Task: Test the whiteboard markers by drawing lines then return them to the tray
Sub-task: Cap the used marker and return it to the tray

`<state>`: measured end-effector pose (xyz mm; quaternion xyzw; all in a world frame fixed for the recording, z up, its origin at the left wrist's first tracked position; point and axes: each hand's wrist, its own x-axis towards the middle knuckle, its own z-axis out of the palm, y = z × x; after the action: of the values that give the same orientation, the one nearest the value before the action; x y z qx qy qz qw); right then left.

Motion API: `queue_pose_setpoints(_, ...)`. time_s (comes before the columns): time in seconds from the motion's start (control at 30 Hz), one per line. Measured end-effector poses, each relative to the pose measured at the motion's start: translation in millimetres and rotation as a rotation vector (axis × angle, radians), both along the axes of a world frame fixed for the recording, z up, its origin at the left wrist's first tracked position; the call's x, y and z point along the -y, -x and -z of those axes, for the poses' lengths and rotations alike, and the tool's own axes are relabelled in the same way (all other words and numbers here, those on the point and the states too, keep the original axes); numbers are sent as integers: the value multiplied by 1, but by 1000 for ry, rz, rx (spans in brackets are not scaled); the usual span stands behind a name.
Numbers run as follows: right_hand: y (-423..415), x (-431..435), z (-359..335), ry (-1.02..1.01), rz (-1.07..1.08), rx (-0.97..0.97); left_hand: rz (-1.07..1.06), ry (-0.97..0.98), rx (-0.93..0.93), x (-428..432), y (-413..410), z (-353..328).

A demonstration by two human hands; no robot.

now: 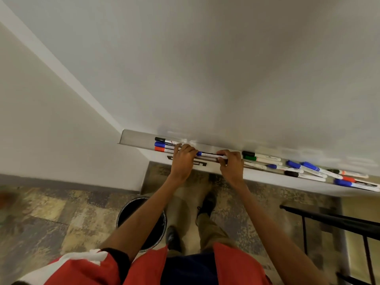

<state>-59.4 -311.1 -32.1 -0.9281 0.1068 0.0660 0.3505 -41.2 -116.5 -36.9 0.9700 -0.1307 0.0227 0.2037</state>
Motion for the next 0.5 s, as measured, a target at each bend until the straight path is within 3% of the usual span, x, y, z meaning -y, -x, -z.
queue_pose_setpoints(0.37, 1, -3, 4, 57, -94, 80, -129, 15, 63, 4, 10, 11)
queue_pose_setpoints(0.5, 5, 13, -1, 41, -5, 175, -95, 49, 50, 22, 7, 11)
